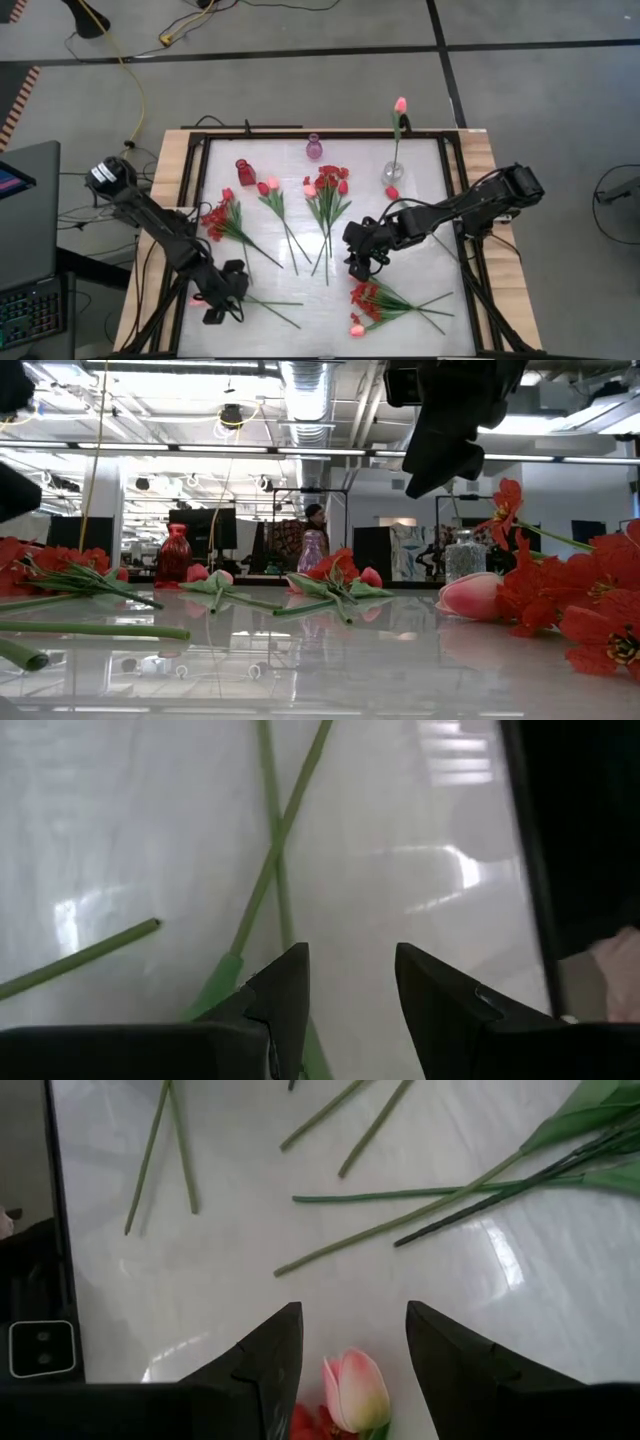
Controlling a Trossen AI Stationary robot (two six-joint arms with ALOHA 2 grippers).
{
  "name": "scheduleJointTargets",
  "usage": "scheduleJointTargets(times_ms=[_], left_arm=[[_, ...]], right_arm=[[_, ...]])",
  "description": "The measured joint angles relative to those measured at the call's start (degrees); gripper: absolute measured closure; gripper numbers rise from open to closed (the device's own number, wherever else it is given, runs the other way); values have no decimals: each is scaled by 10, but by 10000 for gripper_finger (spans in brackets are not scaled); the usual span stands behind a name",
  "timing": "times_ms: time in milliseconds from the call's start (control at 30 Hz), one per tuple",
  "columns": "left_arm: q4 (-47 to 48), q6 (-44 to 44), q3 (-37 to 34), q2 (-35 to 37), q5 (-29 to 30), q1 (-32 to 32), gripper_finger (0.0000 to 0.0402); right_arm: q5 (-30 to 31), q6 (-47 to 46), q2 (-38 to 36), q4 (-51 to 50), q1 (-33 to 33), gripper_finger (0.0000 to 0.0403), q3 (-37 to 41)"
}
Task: Sort flowers into vase by color
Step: Put the bottom left pink tulip into the transparent vase
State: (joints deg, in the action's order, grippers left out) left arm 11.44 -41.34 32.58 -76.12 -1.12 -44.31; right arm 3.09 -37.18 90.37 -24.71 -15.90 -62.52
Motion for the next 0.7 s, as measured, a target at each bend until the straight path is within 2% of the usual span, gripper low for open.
scheduleJointTargets(times_ms=[333,700], left_arm=[[-9,1,0,-56,5,0,265],[-9,3,0,-61,25,0,265]], right_arm=[[0,1,0,-1,-3,198,0],[0,1,0,-1,-2,198,0]])
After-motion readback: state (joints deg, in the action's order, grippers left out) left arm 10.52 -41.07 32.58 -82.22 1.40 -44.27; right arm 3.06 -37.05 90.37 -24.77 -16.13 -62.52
